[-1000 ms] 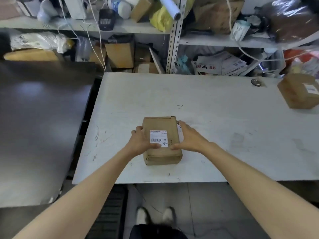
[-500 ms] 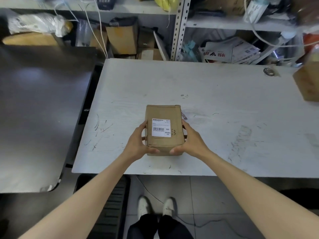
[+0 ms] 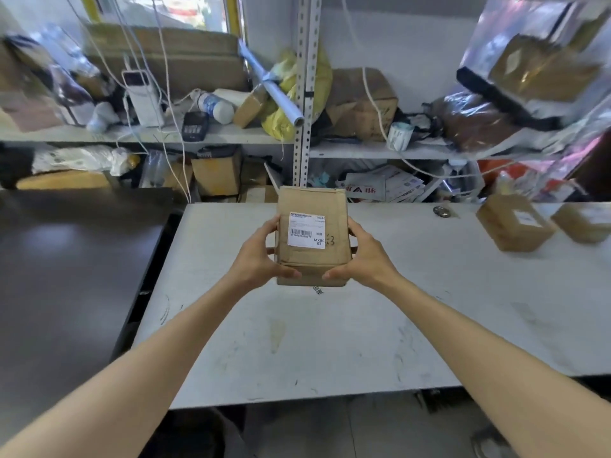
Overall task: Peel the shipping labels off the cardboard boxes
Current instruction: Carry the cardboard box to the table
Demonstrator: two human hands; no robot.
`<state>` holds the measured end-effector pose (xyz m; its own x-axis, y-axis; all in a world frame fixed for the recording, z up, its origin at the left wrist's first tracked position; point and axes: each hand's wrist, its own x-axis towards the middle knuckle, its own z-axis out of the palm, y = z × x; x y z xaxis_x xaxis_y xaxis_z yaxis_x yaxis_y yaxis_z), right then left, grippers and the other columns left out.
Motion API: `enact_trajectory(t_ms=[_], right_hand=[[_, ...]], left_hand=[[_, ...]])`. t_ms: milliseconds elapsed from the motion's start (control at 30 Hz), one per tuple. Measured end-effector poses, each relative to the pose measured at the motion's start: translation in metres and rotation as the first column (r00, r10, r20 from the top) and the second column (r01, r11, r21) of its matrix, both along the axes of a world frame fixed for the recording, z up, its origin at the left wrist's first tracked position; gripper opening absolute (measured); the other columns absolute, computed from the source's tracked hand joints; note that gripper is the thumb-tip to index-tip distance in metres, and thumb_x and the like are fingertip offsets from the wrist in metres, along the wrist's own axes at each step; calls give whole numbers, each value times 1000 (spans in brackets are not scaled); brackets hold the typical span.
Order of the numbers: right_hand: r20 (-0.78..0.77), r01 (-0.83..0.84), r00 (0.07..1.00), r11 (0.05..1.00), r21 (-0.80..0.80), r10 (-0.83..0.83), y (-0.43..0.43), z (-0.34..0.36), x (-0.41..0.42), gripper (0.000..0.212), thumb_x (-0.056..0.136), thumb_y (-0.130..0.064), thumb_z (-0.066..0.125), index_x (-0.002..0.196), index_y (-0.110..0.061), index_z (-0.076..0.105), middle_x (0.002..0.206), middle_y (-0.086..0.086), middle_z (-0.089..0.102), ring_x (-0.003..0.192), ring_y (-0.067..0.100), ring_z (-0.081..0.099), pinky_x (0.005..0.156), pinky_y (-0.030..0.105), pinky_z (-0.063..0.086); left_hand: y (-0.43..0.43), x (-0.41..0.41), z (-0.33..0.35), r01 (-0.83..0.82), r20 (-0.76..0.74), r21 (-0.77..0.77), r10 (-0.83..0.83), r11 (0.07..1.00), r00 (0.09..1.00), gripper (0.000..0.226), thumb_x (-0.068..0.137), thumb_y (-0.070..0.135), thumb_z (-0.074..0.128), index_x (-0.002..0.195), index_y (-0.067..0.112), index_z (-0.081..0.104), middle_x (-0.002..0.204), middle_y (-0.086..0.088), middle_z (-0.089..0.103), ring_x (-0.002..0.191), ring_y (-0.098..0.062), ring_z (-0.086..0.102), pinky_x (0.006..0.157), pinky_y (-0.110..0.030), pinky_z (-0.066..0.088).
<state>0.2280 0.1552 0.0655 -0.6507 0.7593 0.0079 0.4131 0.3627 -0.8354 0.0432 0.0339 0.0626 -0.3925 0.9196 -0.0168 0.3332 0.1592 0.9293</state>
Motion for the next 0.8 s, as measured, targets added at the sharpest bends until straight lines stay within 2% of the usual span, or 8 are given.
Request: enact_trajectory(t_ms=[100,233,333,400,533,667,733,800], right_hand=[[-25,17,1000,999,27,-17,7,12,11,110,40,-22,94,136,-29,42,117,-12,58,110,13,55,90,35,54],[-33,34,999,999,29,-33,13,20,27,111,39,-22,95,135,-30,41,108,-22,56,105,9,56,81,25,53],[-23,71,997,997,31,-71,15,22,44,108,40,-22,94,135,-29,41,106,-23,55,103,7,55,74,17,49],[-14,97,995,994,41,-97,17,23,59,107,42,-21,94,134,-27,41,109,-18,56,104,9,56,74,17,49],[13,213,977,976,32,-214,12,20,98,113,41,-22,95,139,-24,38,115,-13,54,104,15,57,82,28,53],[14,395,919,919,15,-395,-3,16,149,116,40,-25,95,140,-27,36,110,-19,52,106,15,56,78,22,49],[-7,514,857,857,-8,-515,-17,11,179,117,39,-26,95,140,-31,36,105,-29,50,105,13,57,73,17,46],[-16,624,781,781,-29,-625,-38,9,209,119,39,-27,95,141,-33,34,102,-36,46,106,9,54,71,10,42]], left_hand=[[10,5,10,25,-1,27,-25,999,1000,112,52,3,91,143,34,35,131,17,45,118,-19,51,82,-19,48],[22,17,15,56,-3,47,-56,997,998,111,50,3,92,141,37,37,129,17,47,117,-17,50,84,-21,48],[34,28,15,88,-14,35,-88,996,996,112,50,5,92,141,38,36,128,20,45,116,-15,49,83,-21,48],[44,39,14,129,-17,34,-129,991,992,113,50,6,92,141,38,36,130,19,46,117,-15,49,85,-21,48],[63,67,8,247,-14,36,-246,968,969,116,48,6,93,145,33,35,139,8,48,120,-14,50,88,-21,49],[89,106,8,434,4,23,-434,901,901,116,47,7,93,144,36,36,140,8,49,116,-19,55,80,-21,53],[101,135,10,542,0,21,-542,840,840,116,48,5,93,145,34,35,142,8,48,115,-19,56,81,-22,53],[108,167,12,640,-16,12,-640,768,768,116,49,4,92,146,32,34,143,8,47,112,-16,55,75,-15,52]])
